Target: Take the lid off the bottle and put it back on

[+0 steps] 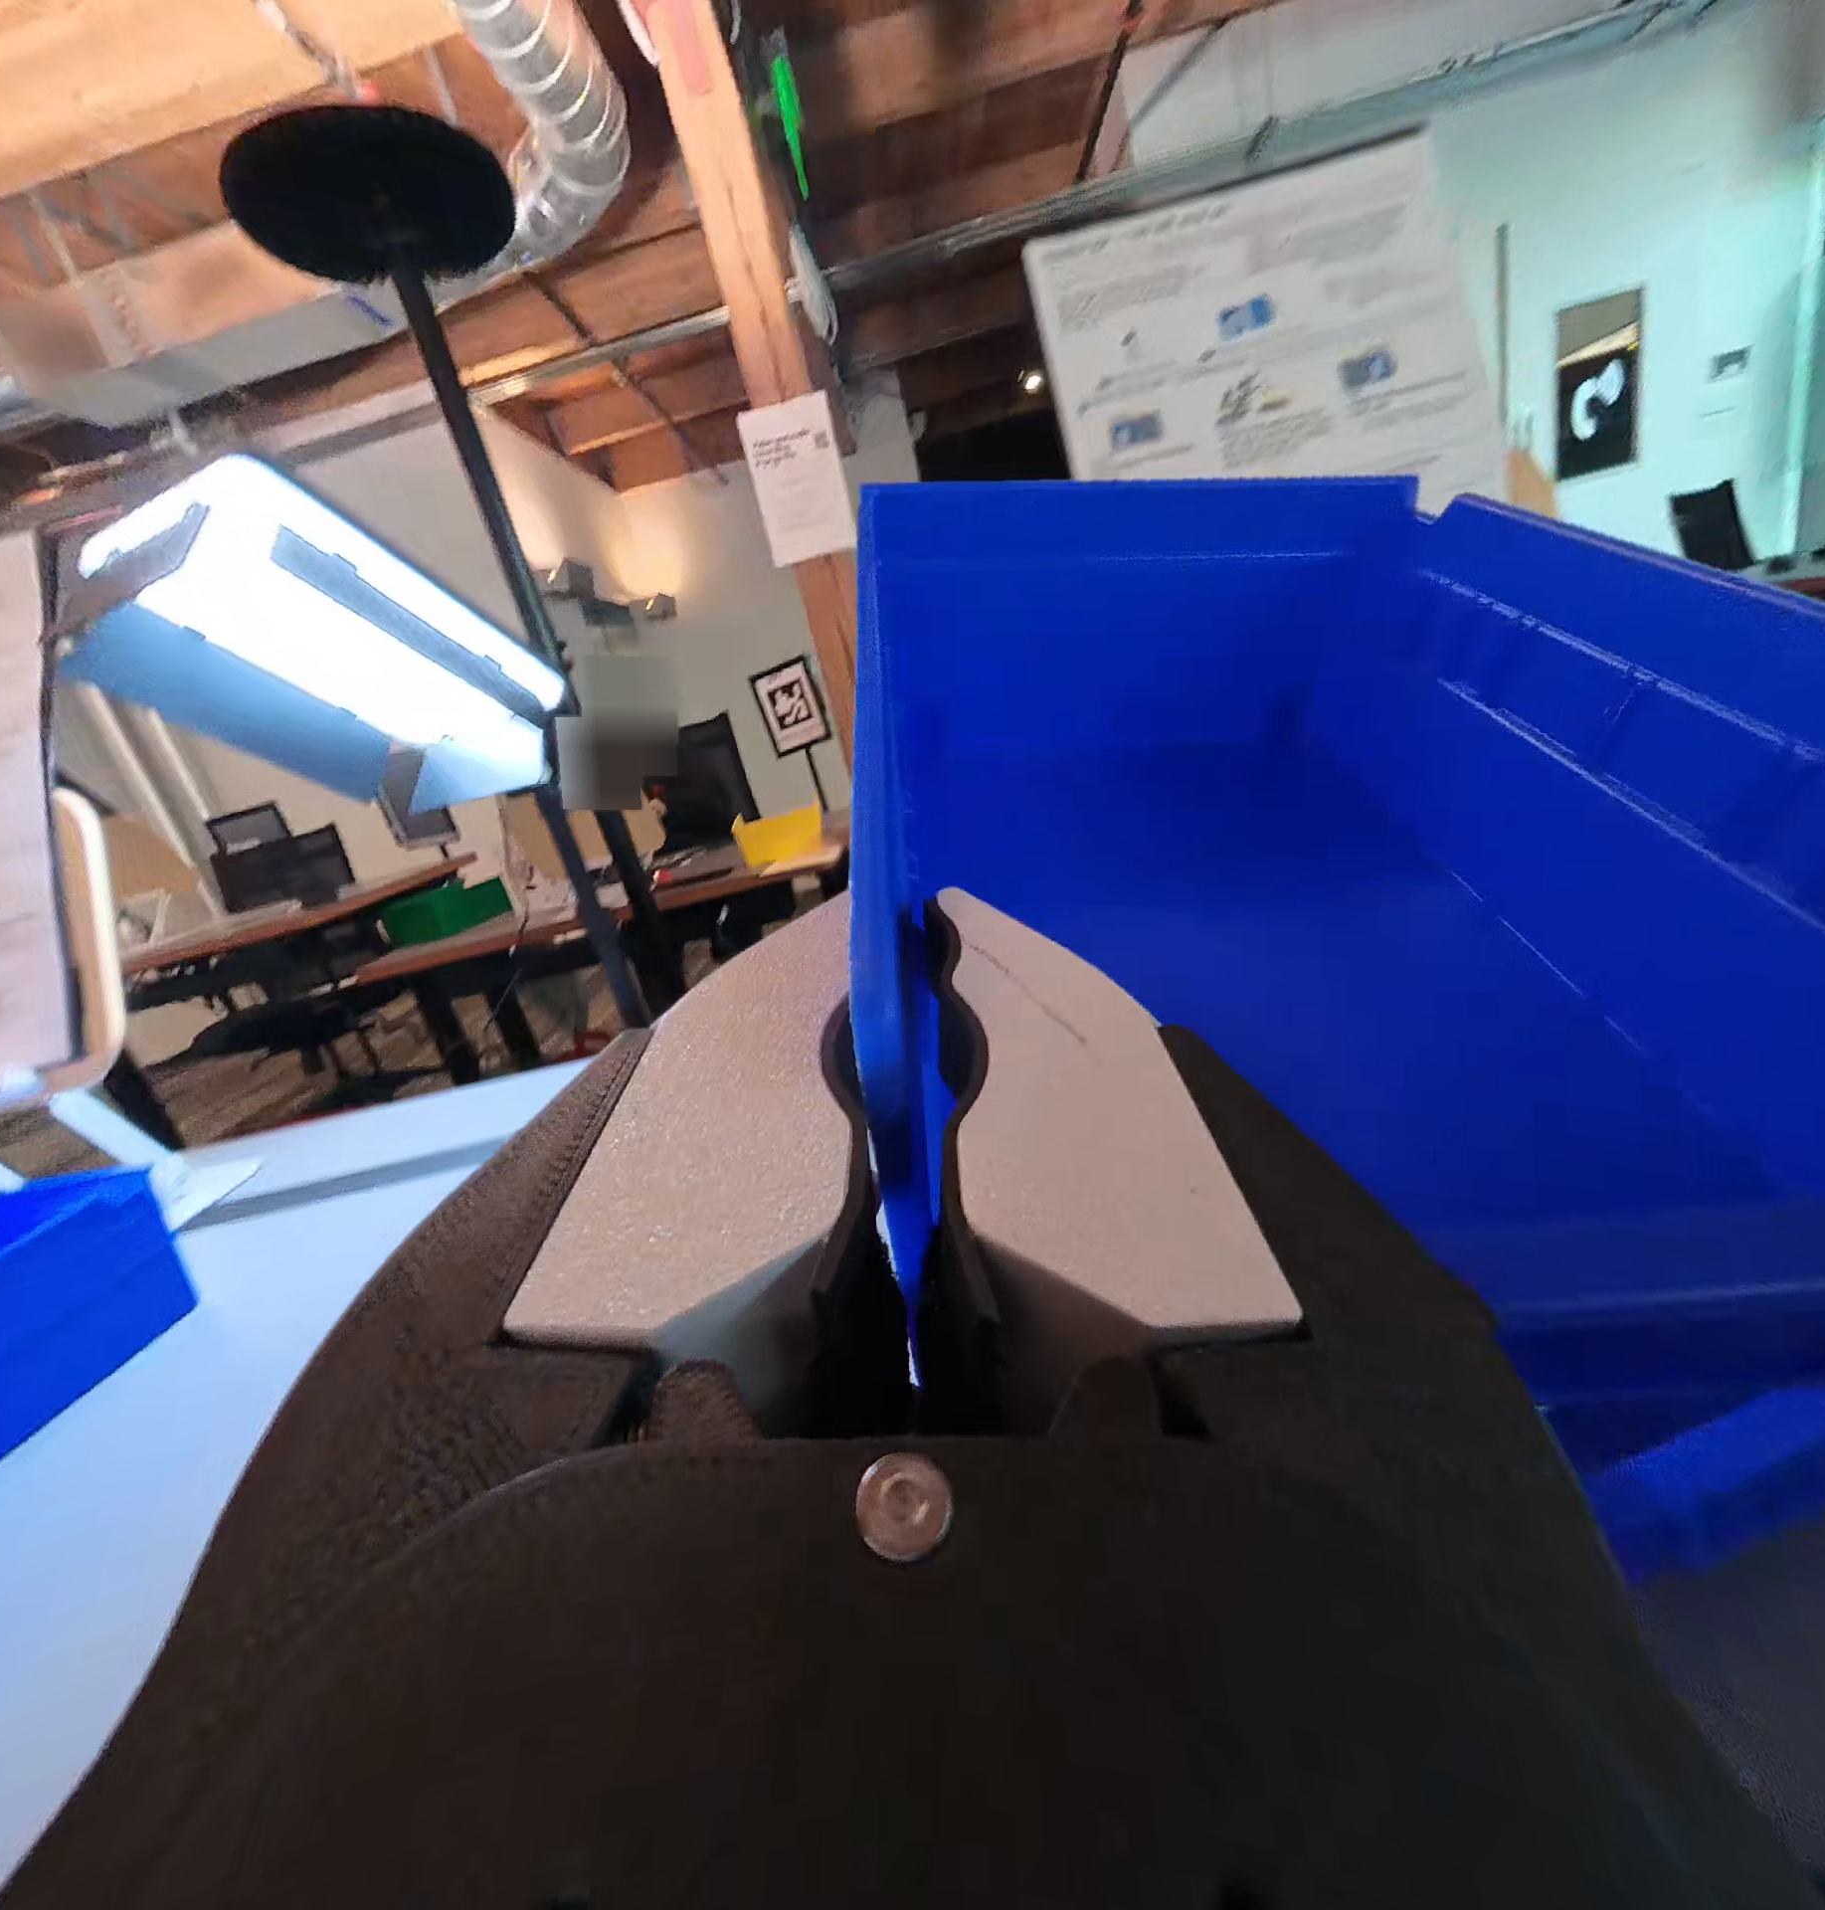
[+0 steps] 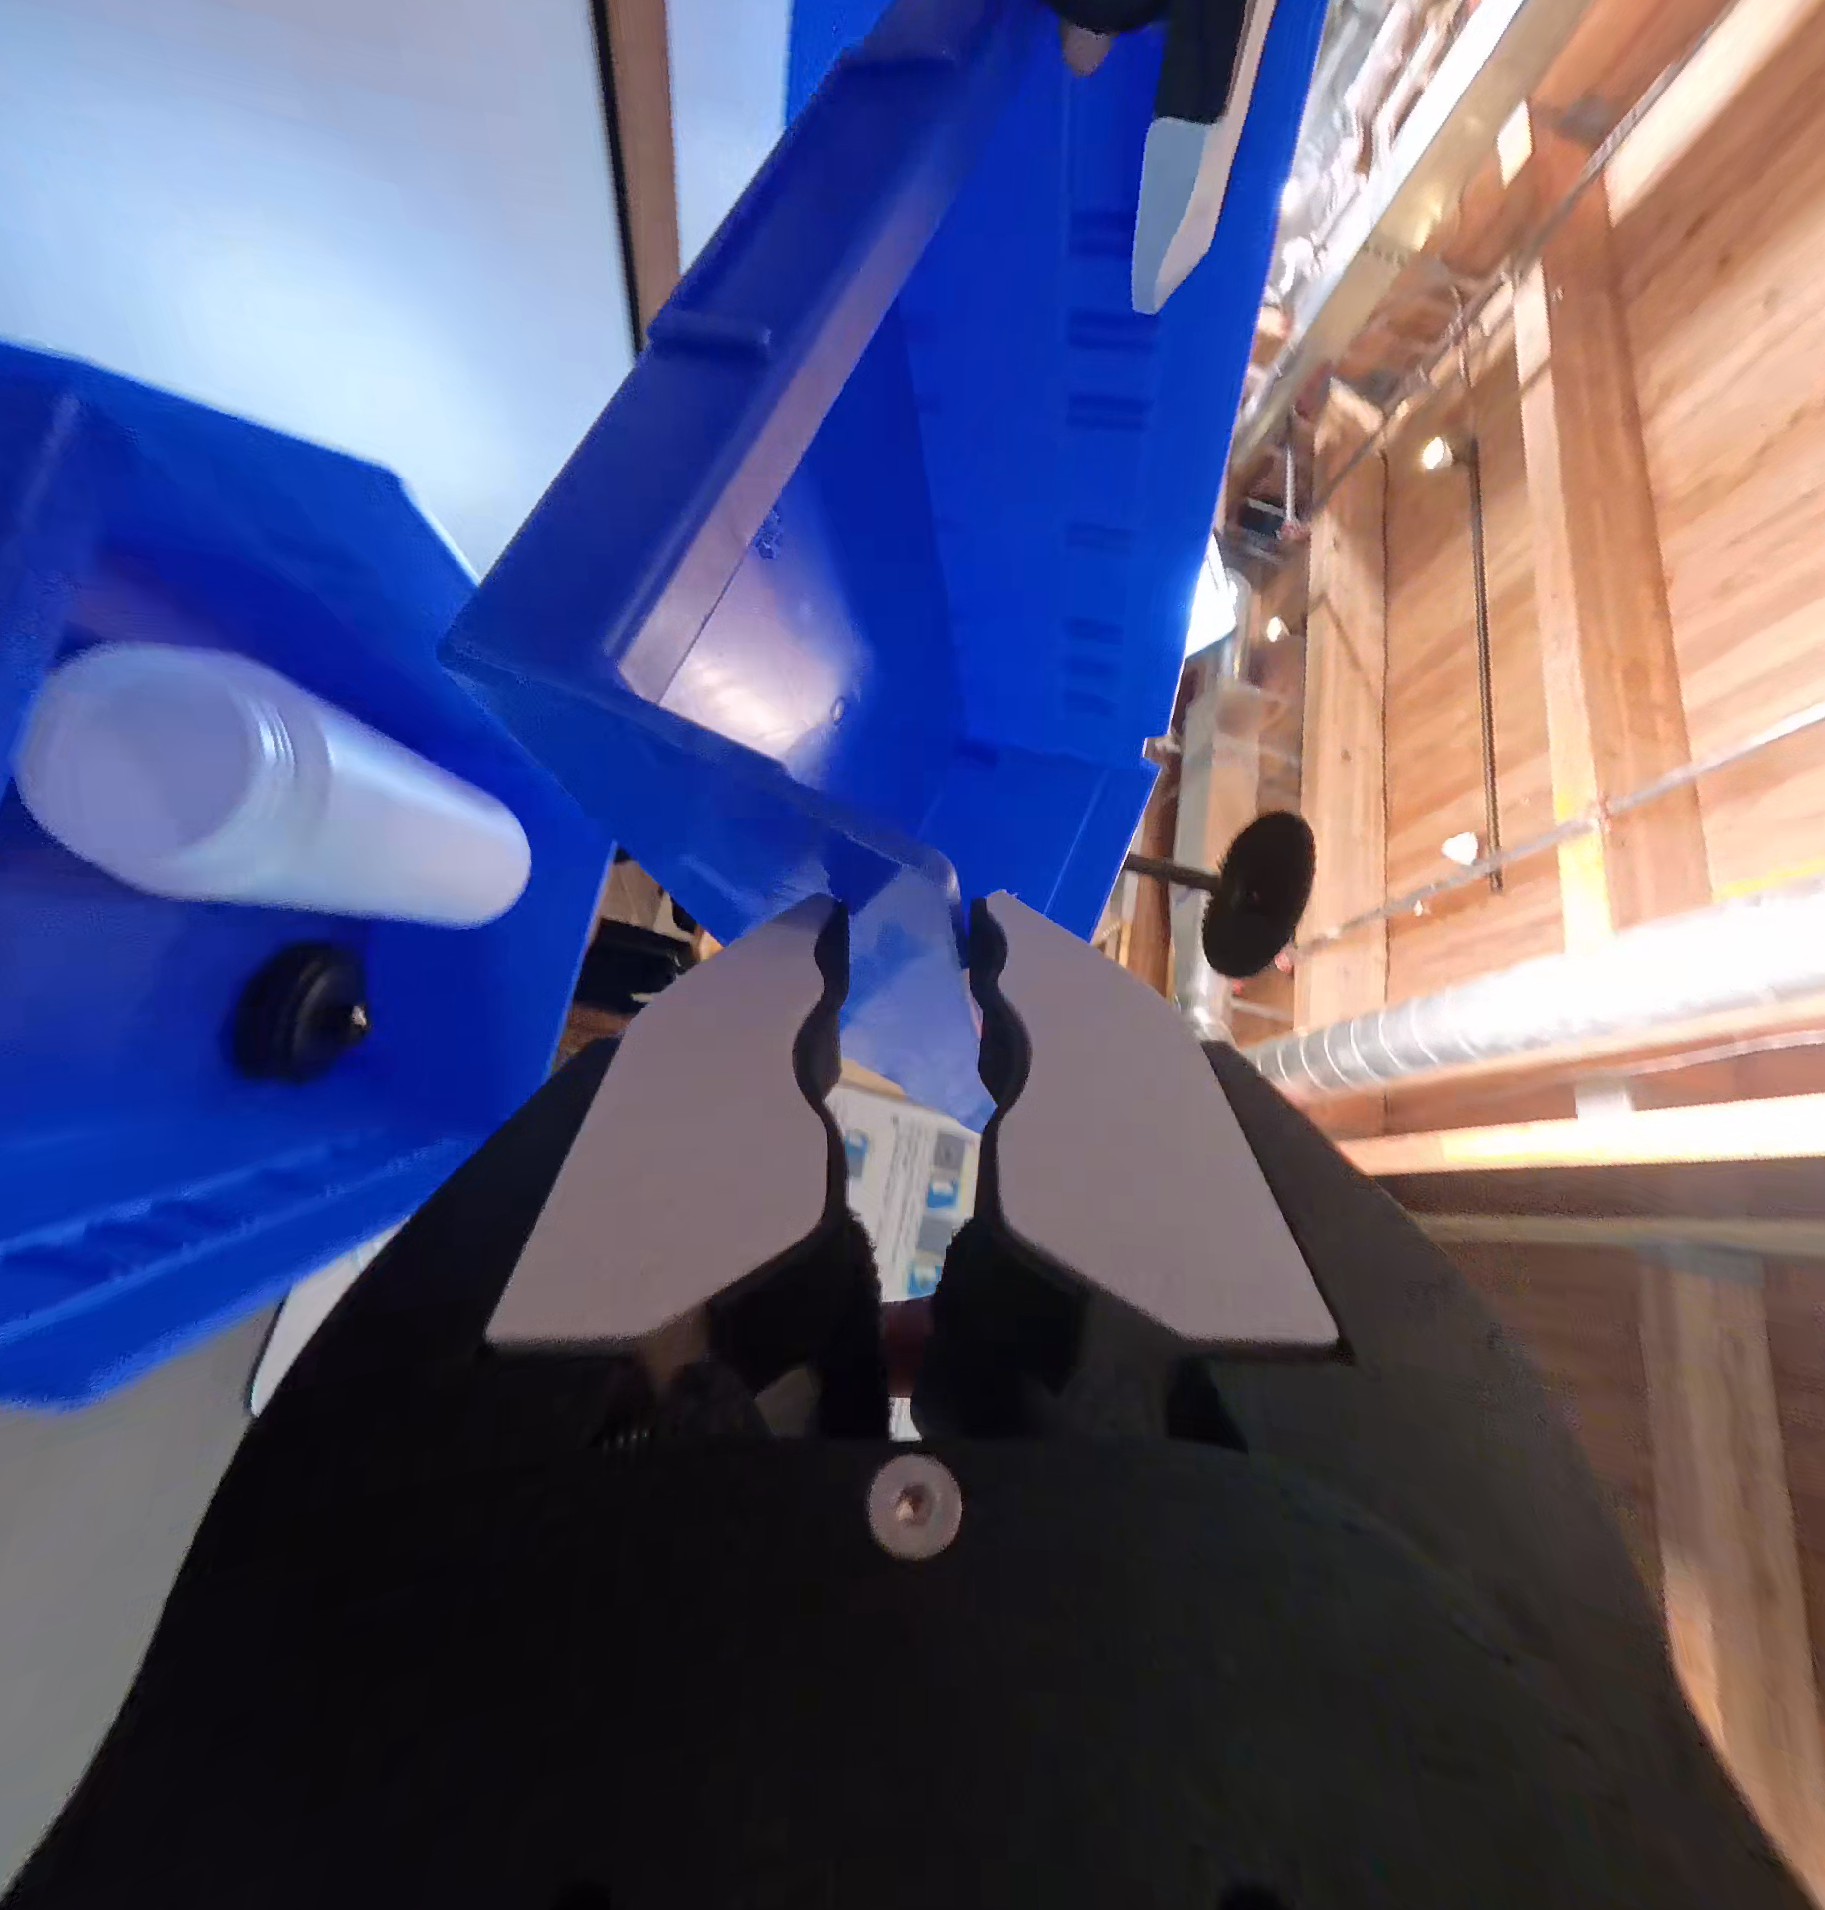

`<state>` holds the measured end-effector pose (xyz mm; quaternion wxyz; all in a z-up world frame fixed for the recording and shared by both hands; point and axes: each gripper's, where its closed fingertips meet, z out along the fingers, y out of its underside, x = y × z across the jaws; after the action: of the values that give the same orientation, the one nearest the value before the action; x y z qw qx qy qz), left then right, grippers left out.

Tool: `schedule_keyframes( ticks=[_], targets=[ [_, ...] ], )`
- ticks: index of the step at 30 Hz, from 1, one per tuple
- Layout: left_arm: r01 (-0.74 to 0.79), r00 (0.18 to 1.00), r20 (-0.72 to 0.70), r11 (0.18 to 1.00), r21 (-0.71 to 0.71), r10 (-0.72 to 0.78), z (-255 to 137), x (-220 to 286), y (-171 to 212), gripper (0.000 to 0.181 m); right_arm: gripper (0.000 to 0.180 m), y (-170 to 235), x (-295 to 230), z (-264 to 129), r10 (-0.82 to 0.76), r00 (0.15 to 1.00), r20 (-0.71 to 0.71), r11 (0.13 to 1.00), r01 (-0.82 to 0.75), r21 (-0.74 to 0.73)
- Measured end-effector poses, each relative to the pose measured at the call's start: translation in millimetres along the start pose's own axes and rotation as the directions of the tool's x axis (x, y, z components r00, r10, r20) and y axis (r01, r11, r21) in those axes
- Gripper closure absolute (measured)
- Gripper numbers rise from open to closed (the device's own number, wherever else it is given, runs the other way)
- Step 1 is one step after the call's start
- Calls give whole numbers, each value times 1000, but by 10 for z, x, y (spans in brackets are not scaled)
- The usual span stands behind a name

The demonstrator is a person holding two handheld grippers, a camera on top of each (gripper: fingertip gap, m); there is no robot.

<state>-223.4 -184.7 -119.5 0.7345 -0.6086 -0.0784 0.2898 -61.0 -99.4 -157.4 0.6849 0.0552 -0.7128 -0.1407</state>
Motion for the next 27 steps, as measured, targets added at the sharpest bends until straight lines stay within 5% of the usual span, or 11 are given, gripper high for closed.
schedule_keyframes(
  ticks=[6,13,20,22,27],
  targets=[
    [14,992,-128,996,93,-2,292,1004,-454,175,157,698,26,-797,21,999,-44,979,-30,-200],
    [58,936,-350,996,74,-28,667,2629,-450,174,157,1535,-532,-1948,122,992,25,855,-92,-510],
    [50,878,-474,997,-51,-68,843,3932,-99,174,157,2110,-1150,-2825,231,969,85,743,-119,-658],
    [39,862,-501,995,-96,-82,870,4189,52,174,172,2301,-1278,-3007,262,962,73,684,-131,-717],
    [125,775,-555,935,-333,-301,915,4726,557,174,175,2504,-1725,-3210,479,878,-5,619,-341,-708]
  ],
)
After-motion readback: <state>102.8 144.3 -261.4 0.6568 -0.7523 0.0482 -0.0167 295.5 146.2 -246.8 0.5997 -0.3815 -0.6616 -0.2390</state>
